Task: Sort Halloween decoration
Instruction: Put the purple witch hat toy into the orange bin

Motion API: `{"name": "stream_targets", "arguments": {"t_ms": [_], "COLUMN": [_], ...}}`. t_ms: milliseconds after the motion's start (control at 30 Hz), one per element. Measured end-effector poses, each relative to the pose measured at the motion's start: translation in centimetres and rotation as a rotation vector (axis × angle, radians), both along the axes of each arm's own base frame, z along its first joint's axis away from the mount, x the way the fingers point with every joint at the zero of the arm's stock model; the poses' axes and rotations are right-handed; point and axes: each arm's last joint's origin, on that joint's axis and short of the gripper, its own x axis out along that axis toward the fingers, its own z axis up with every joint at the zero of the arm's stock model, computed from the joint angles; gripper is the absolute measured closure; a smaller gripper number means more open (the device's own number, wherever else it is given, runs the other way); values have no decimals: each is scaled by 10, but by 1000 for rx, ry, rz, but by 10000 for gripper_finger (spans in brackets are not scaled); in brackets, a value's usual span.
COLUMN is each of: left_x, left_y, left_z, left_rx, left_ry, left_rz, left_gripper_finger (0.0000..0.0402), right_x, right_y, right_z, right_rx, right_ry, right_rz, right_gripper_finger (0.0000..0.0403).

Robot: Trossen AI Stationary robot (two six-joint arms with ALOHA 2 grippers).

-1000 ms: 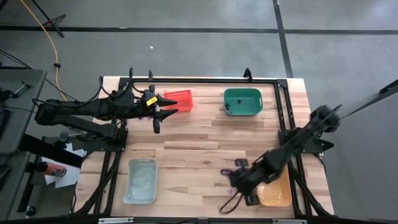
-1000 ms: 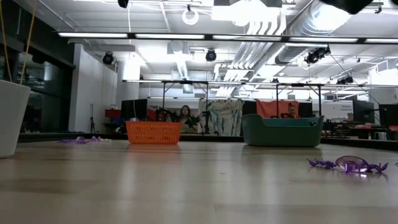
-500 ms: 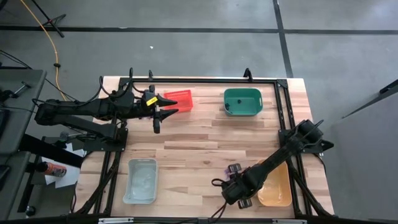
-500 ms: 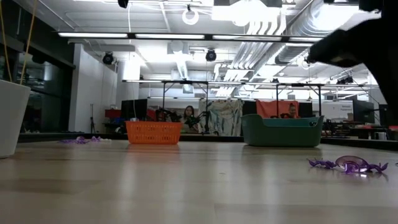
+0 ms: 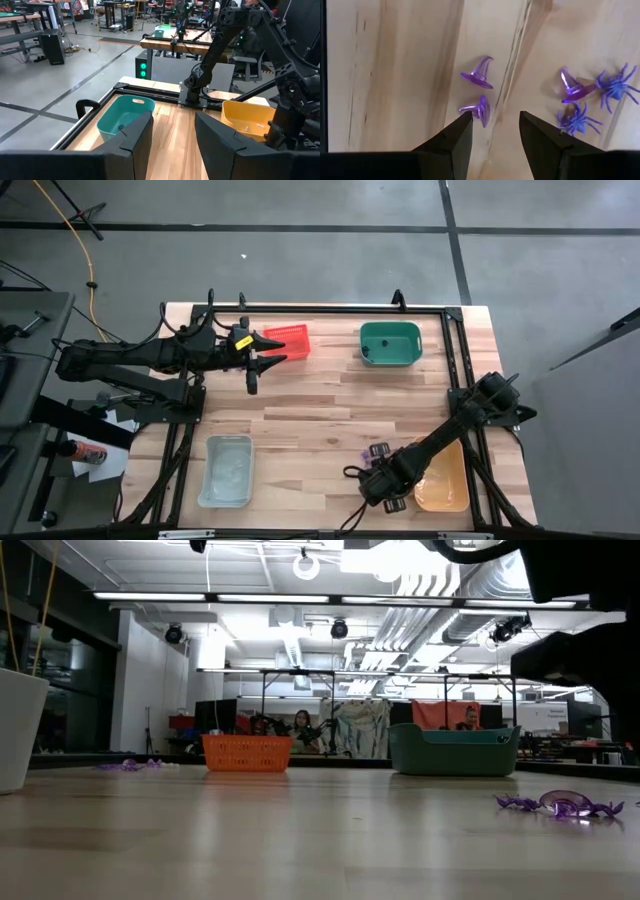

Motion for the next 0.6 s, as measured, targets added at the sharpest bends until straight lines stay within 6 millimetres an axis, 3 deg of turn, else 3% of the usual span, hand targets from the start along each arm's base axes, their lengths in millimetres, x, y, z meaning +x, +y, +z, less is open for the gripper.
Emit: {"name": "stream_targets", "arguments": {"t_ms": [200, 600], "left_x": [0, 0], "left_y": [0, 0], "left_z": [0, 0], "left_rx": [0, 1], "left_ry": [0, 0], "left_rz": [0, 1], "left_gripper_finger": [265, 265], "right_x": [0, 0], "right_y": [0, 1], "right_z": [-1, -1], "right_rx": [5, 17], "right_ry": [-2, -5], "right_rz": [4, 2], "right_gripper_finger": [253, 319]}}
